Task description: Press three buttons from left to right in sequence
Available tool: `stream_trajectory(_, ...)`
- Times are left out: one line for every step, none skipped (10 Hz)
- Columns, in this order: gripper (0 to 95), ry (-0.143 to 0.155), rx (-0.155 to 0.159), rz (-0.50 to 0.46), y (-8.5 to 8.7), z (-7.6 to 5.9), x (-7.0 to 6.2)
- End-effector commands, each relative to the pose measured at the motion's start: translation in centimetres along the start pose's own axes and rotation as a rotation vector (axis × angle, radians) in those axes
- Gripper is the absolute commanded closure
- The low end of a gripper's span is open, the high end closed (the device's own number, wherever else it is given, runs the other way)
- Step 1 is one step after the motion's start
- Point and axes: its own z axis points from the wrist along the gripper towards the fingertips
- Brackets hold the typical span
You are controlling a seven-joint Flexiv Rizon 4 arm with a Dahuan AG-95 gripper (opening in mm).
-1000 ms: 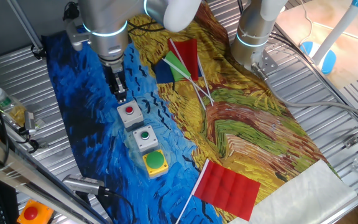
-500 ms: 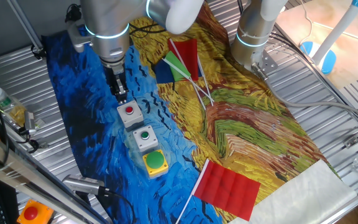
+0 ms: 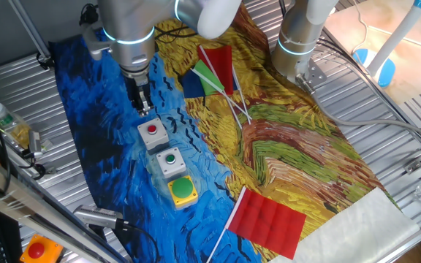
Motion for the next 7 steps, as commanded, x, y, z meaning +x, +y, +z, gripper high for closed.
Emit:
stream_trajectory(95.0, 0.002, 0.003, -0.001, -0.04, 0.1, 0.0)
stream_trajectory(95.0, 0.001, 0.004, 0.0, -0.06, 0.11, 0.04)
stream_trajectory(95.0, -0.005, 0.005, 0.004, -0.06, 0.11, 0.04)
stream_trajectory(95.0, 0.0, 0.003, 0.011, -0.06, 0.11, 0.04)
stream_trajectory(95.0, 0.013, 0.011, 0.003, -0.06, 0.11, 0.04)
stream_trajectory(95.0, 0.015, 0.006, 0.009, -0.06, 0.11, 0.04)
stream_trajectory(95.0, 0.033, 0.022, 0.015, -0.06, 0.11, 0.04)
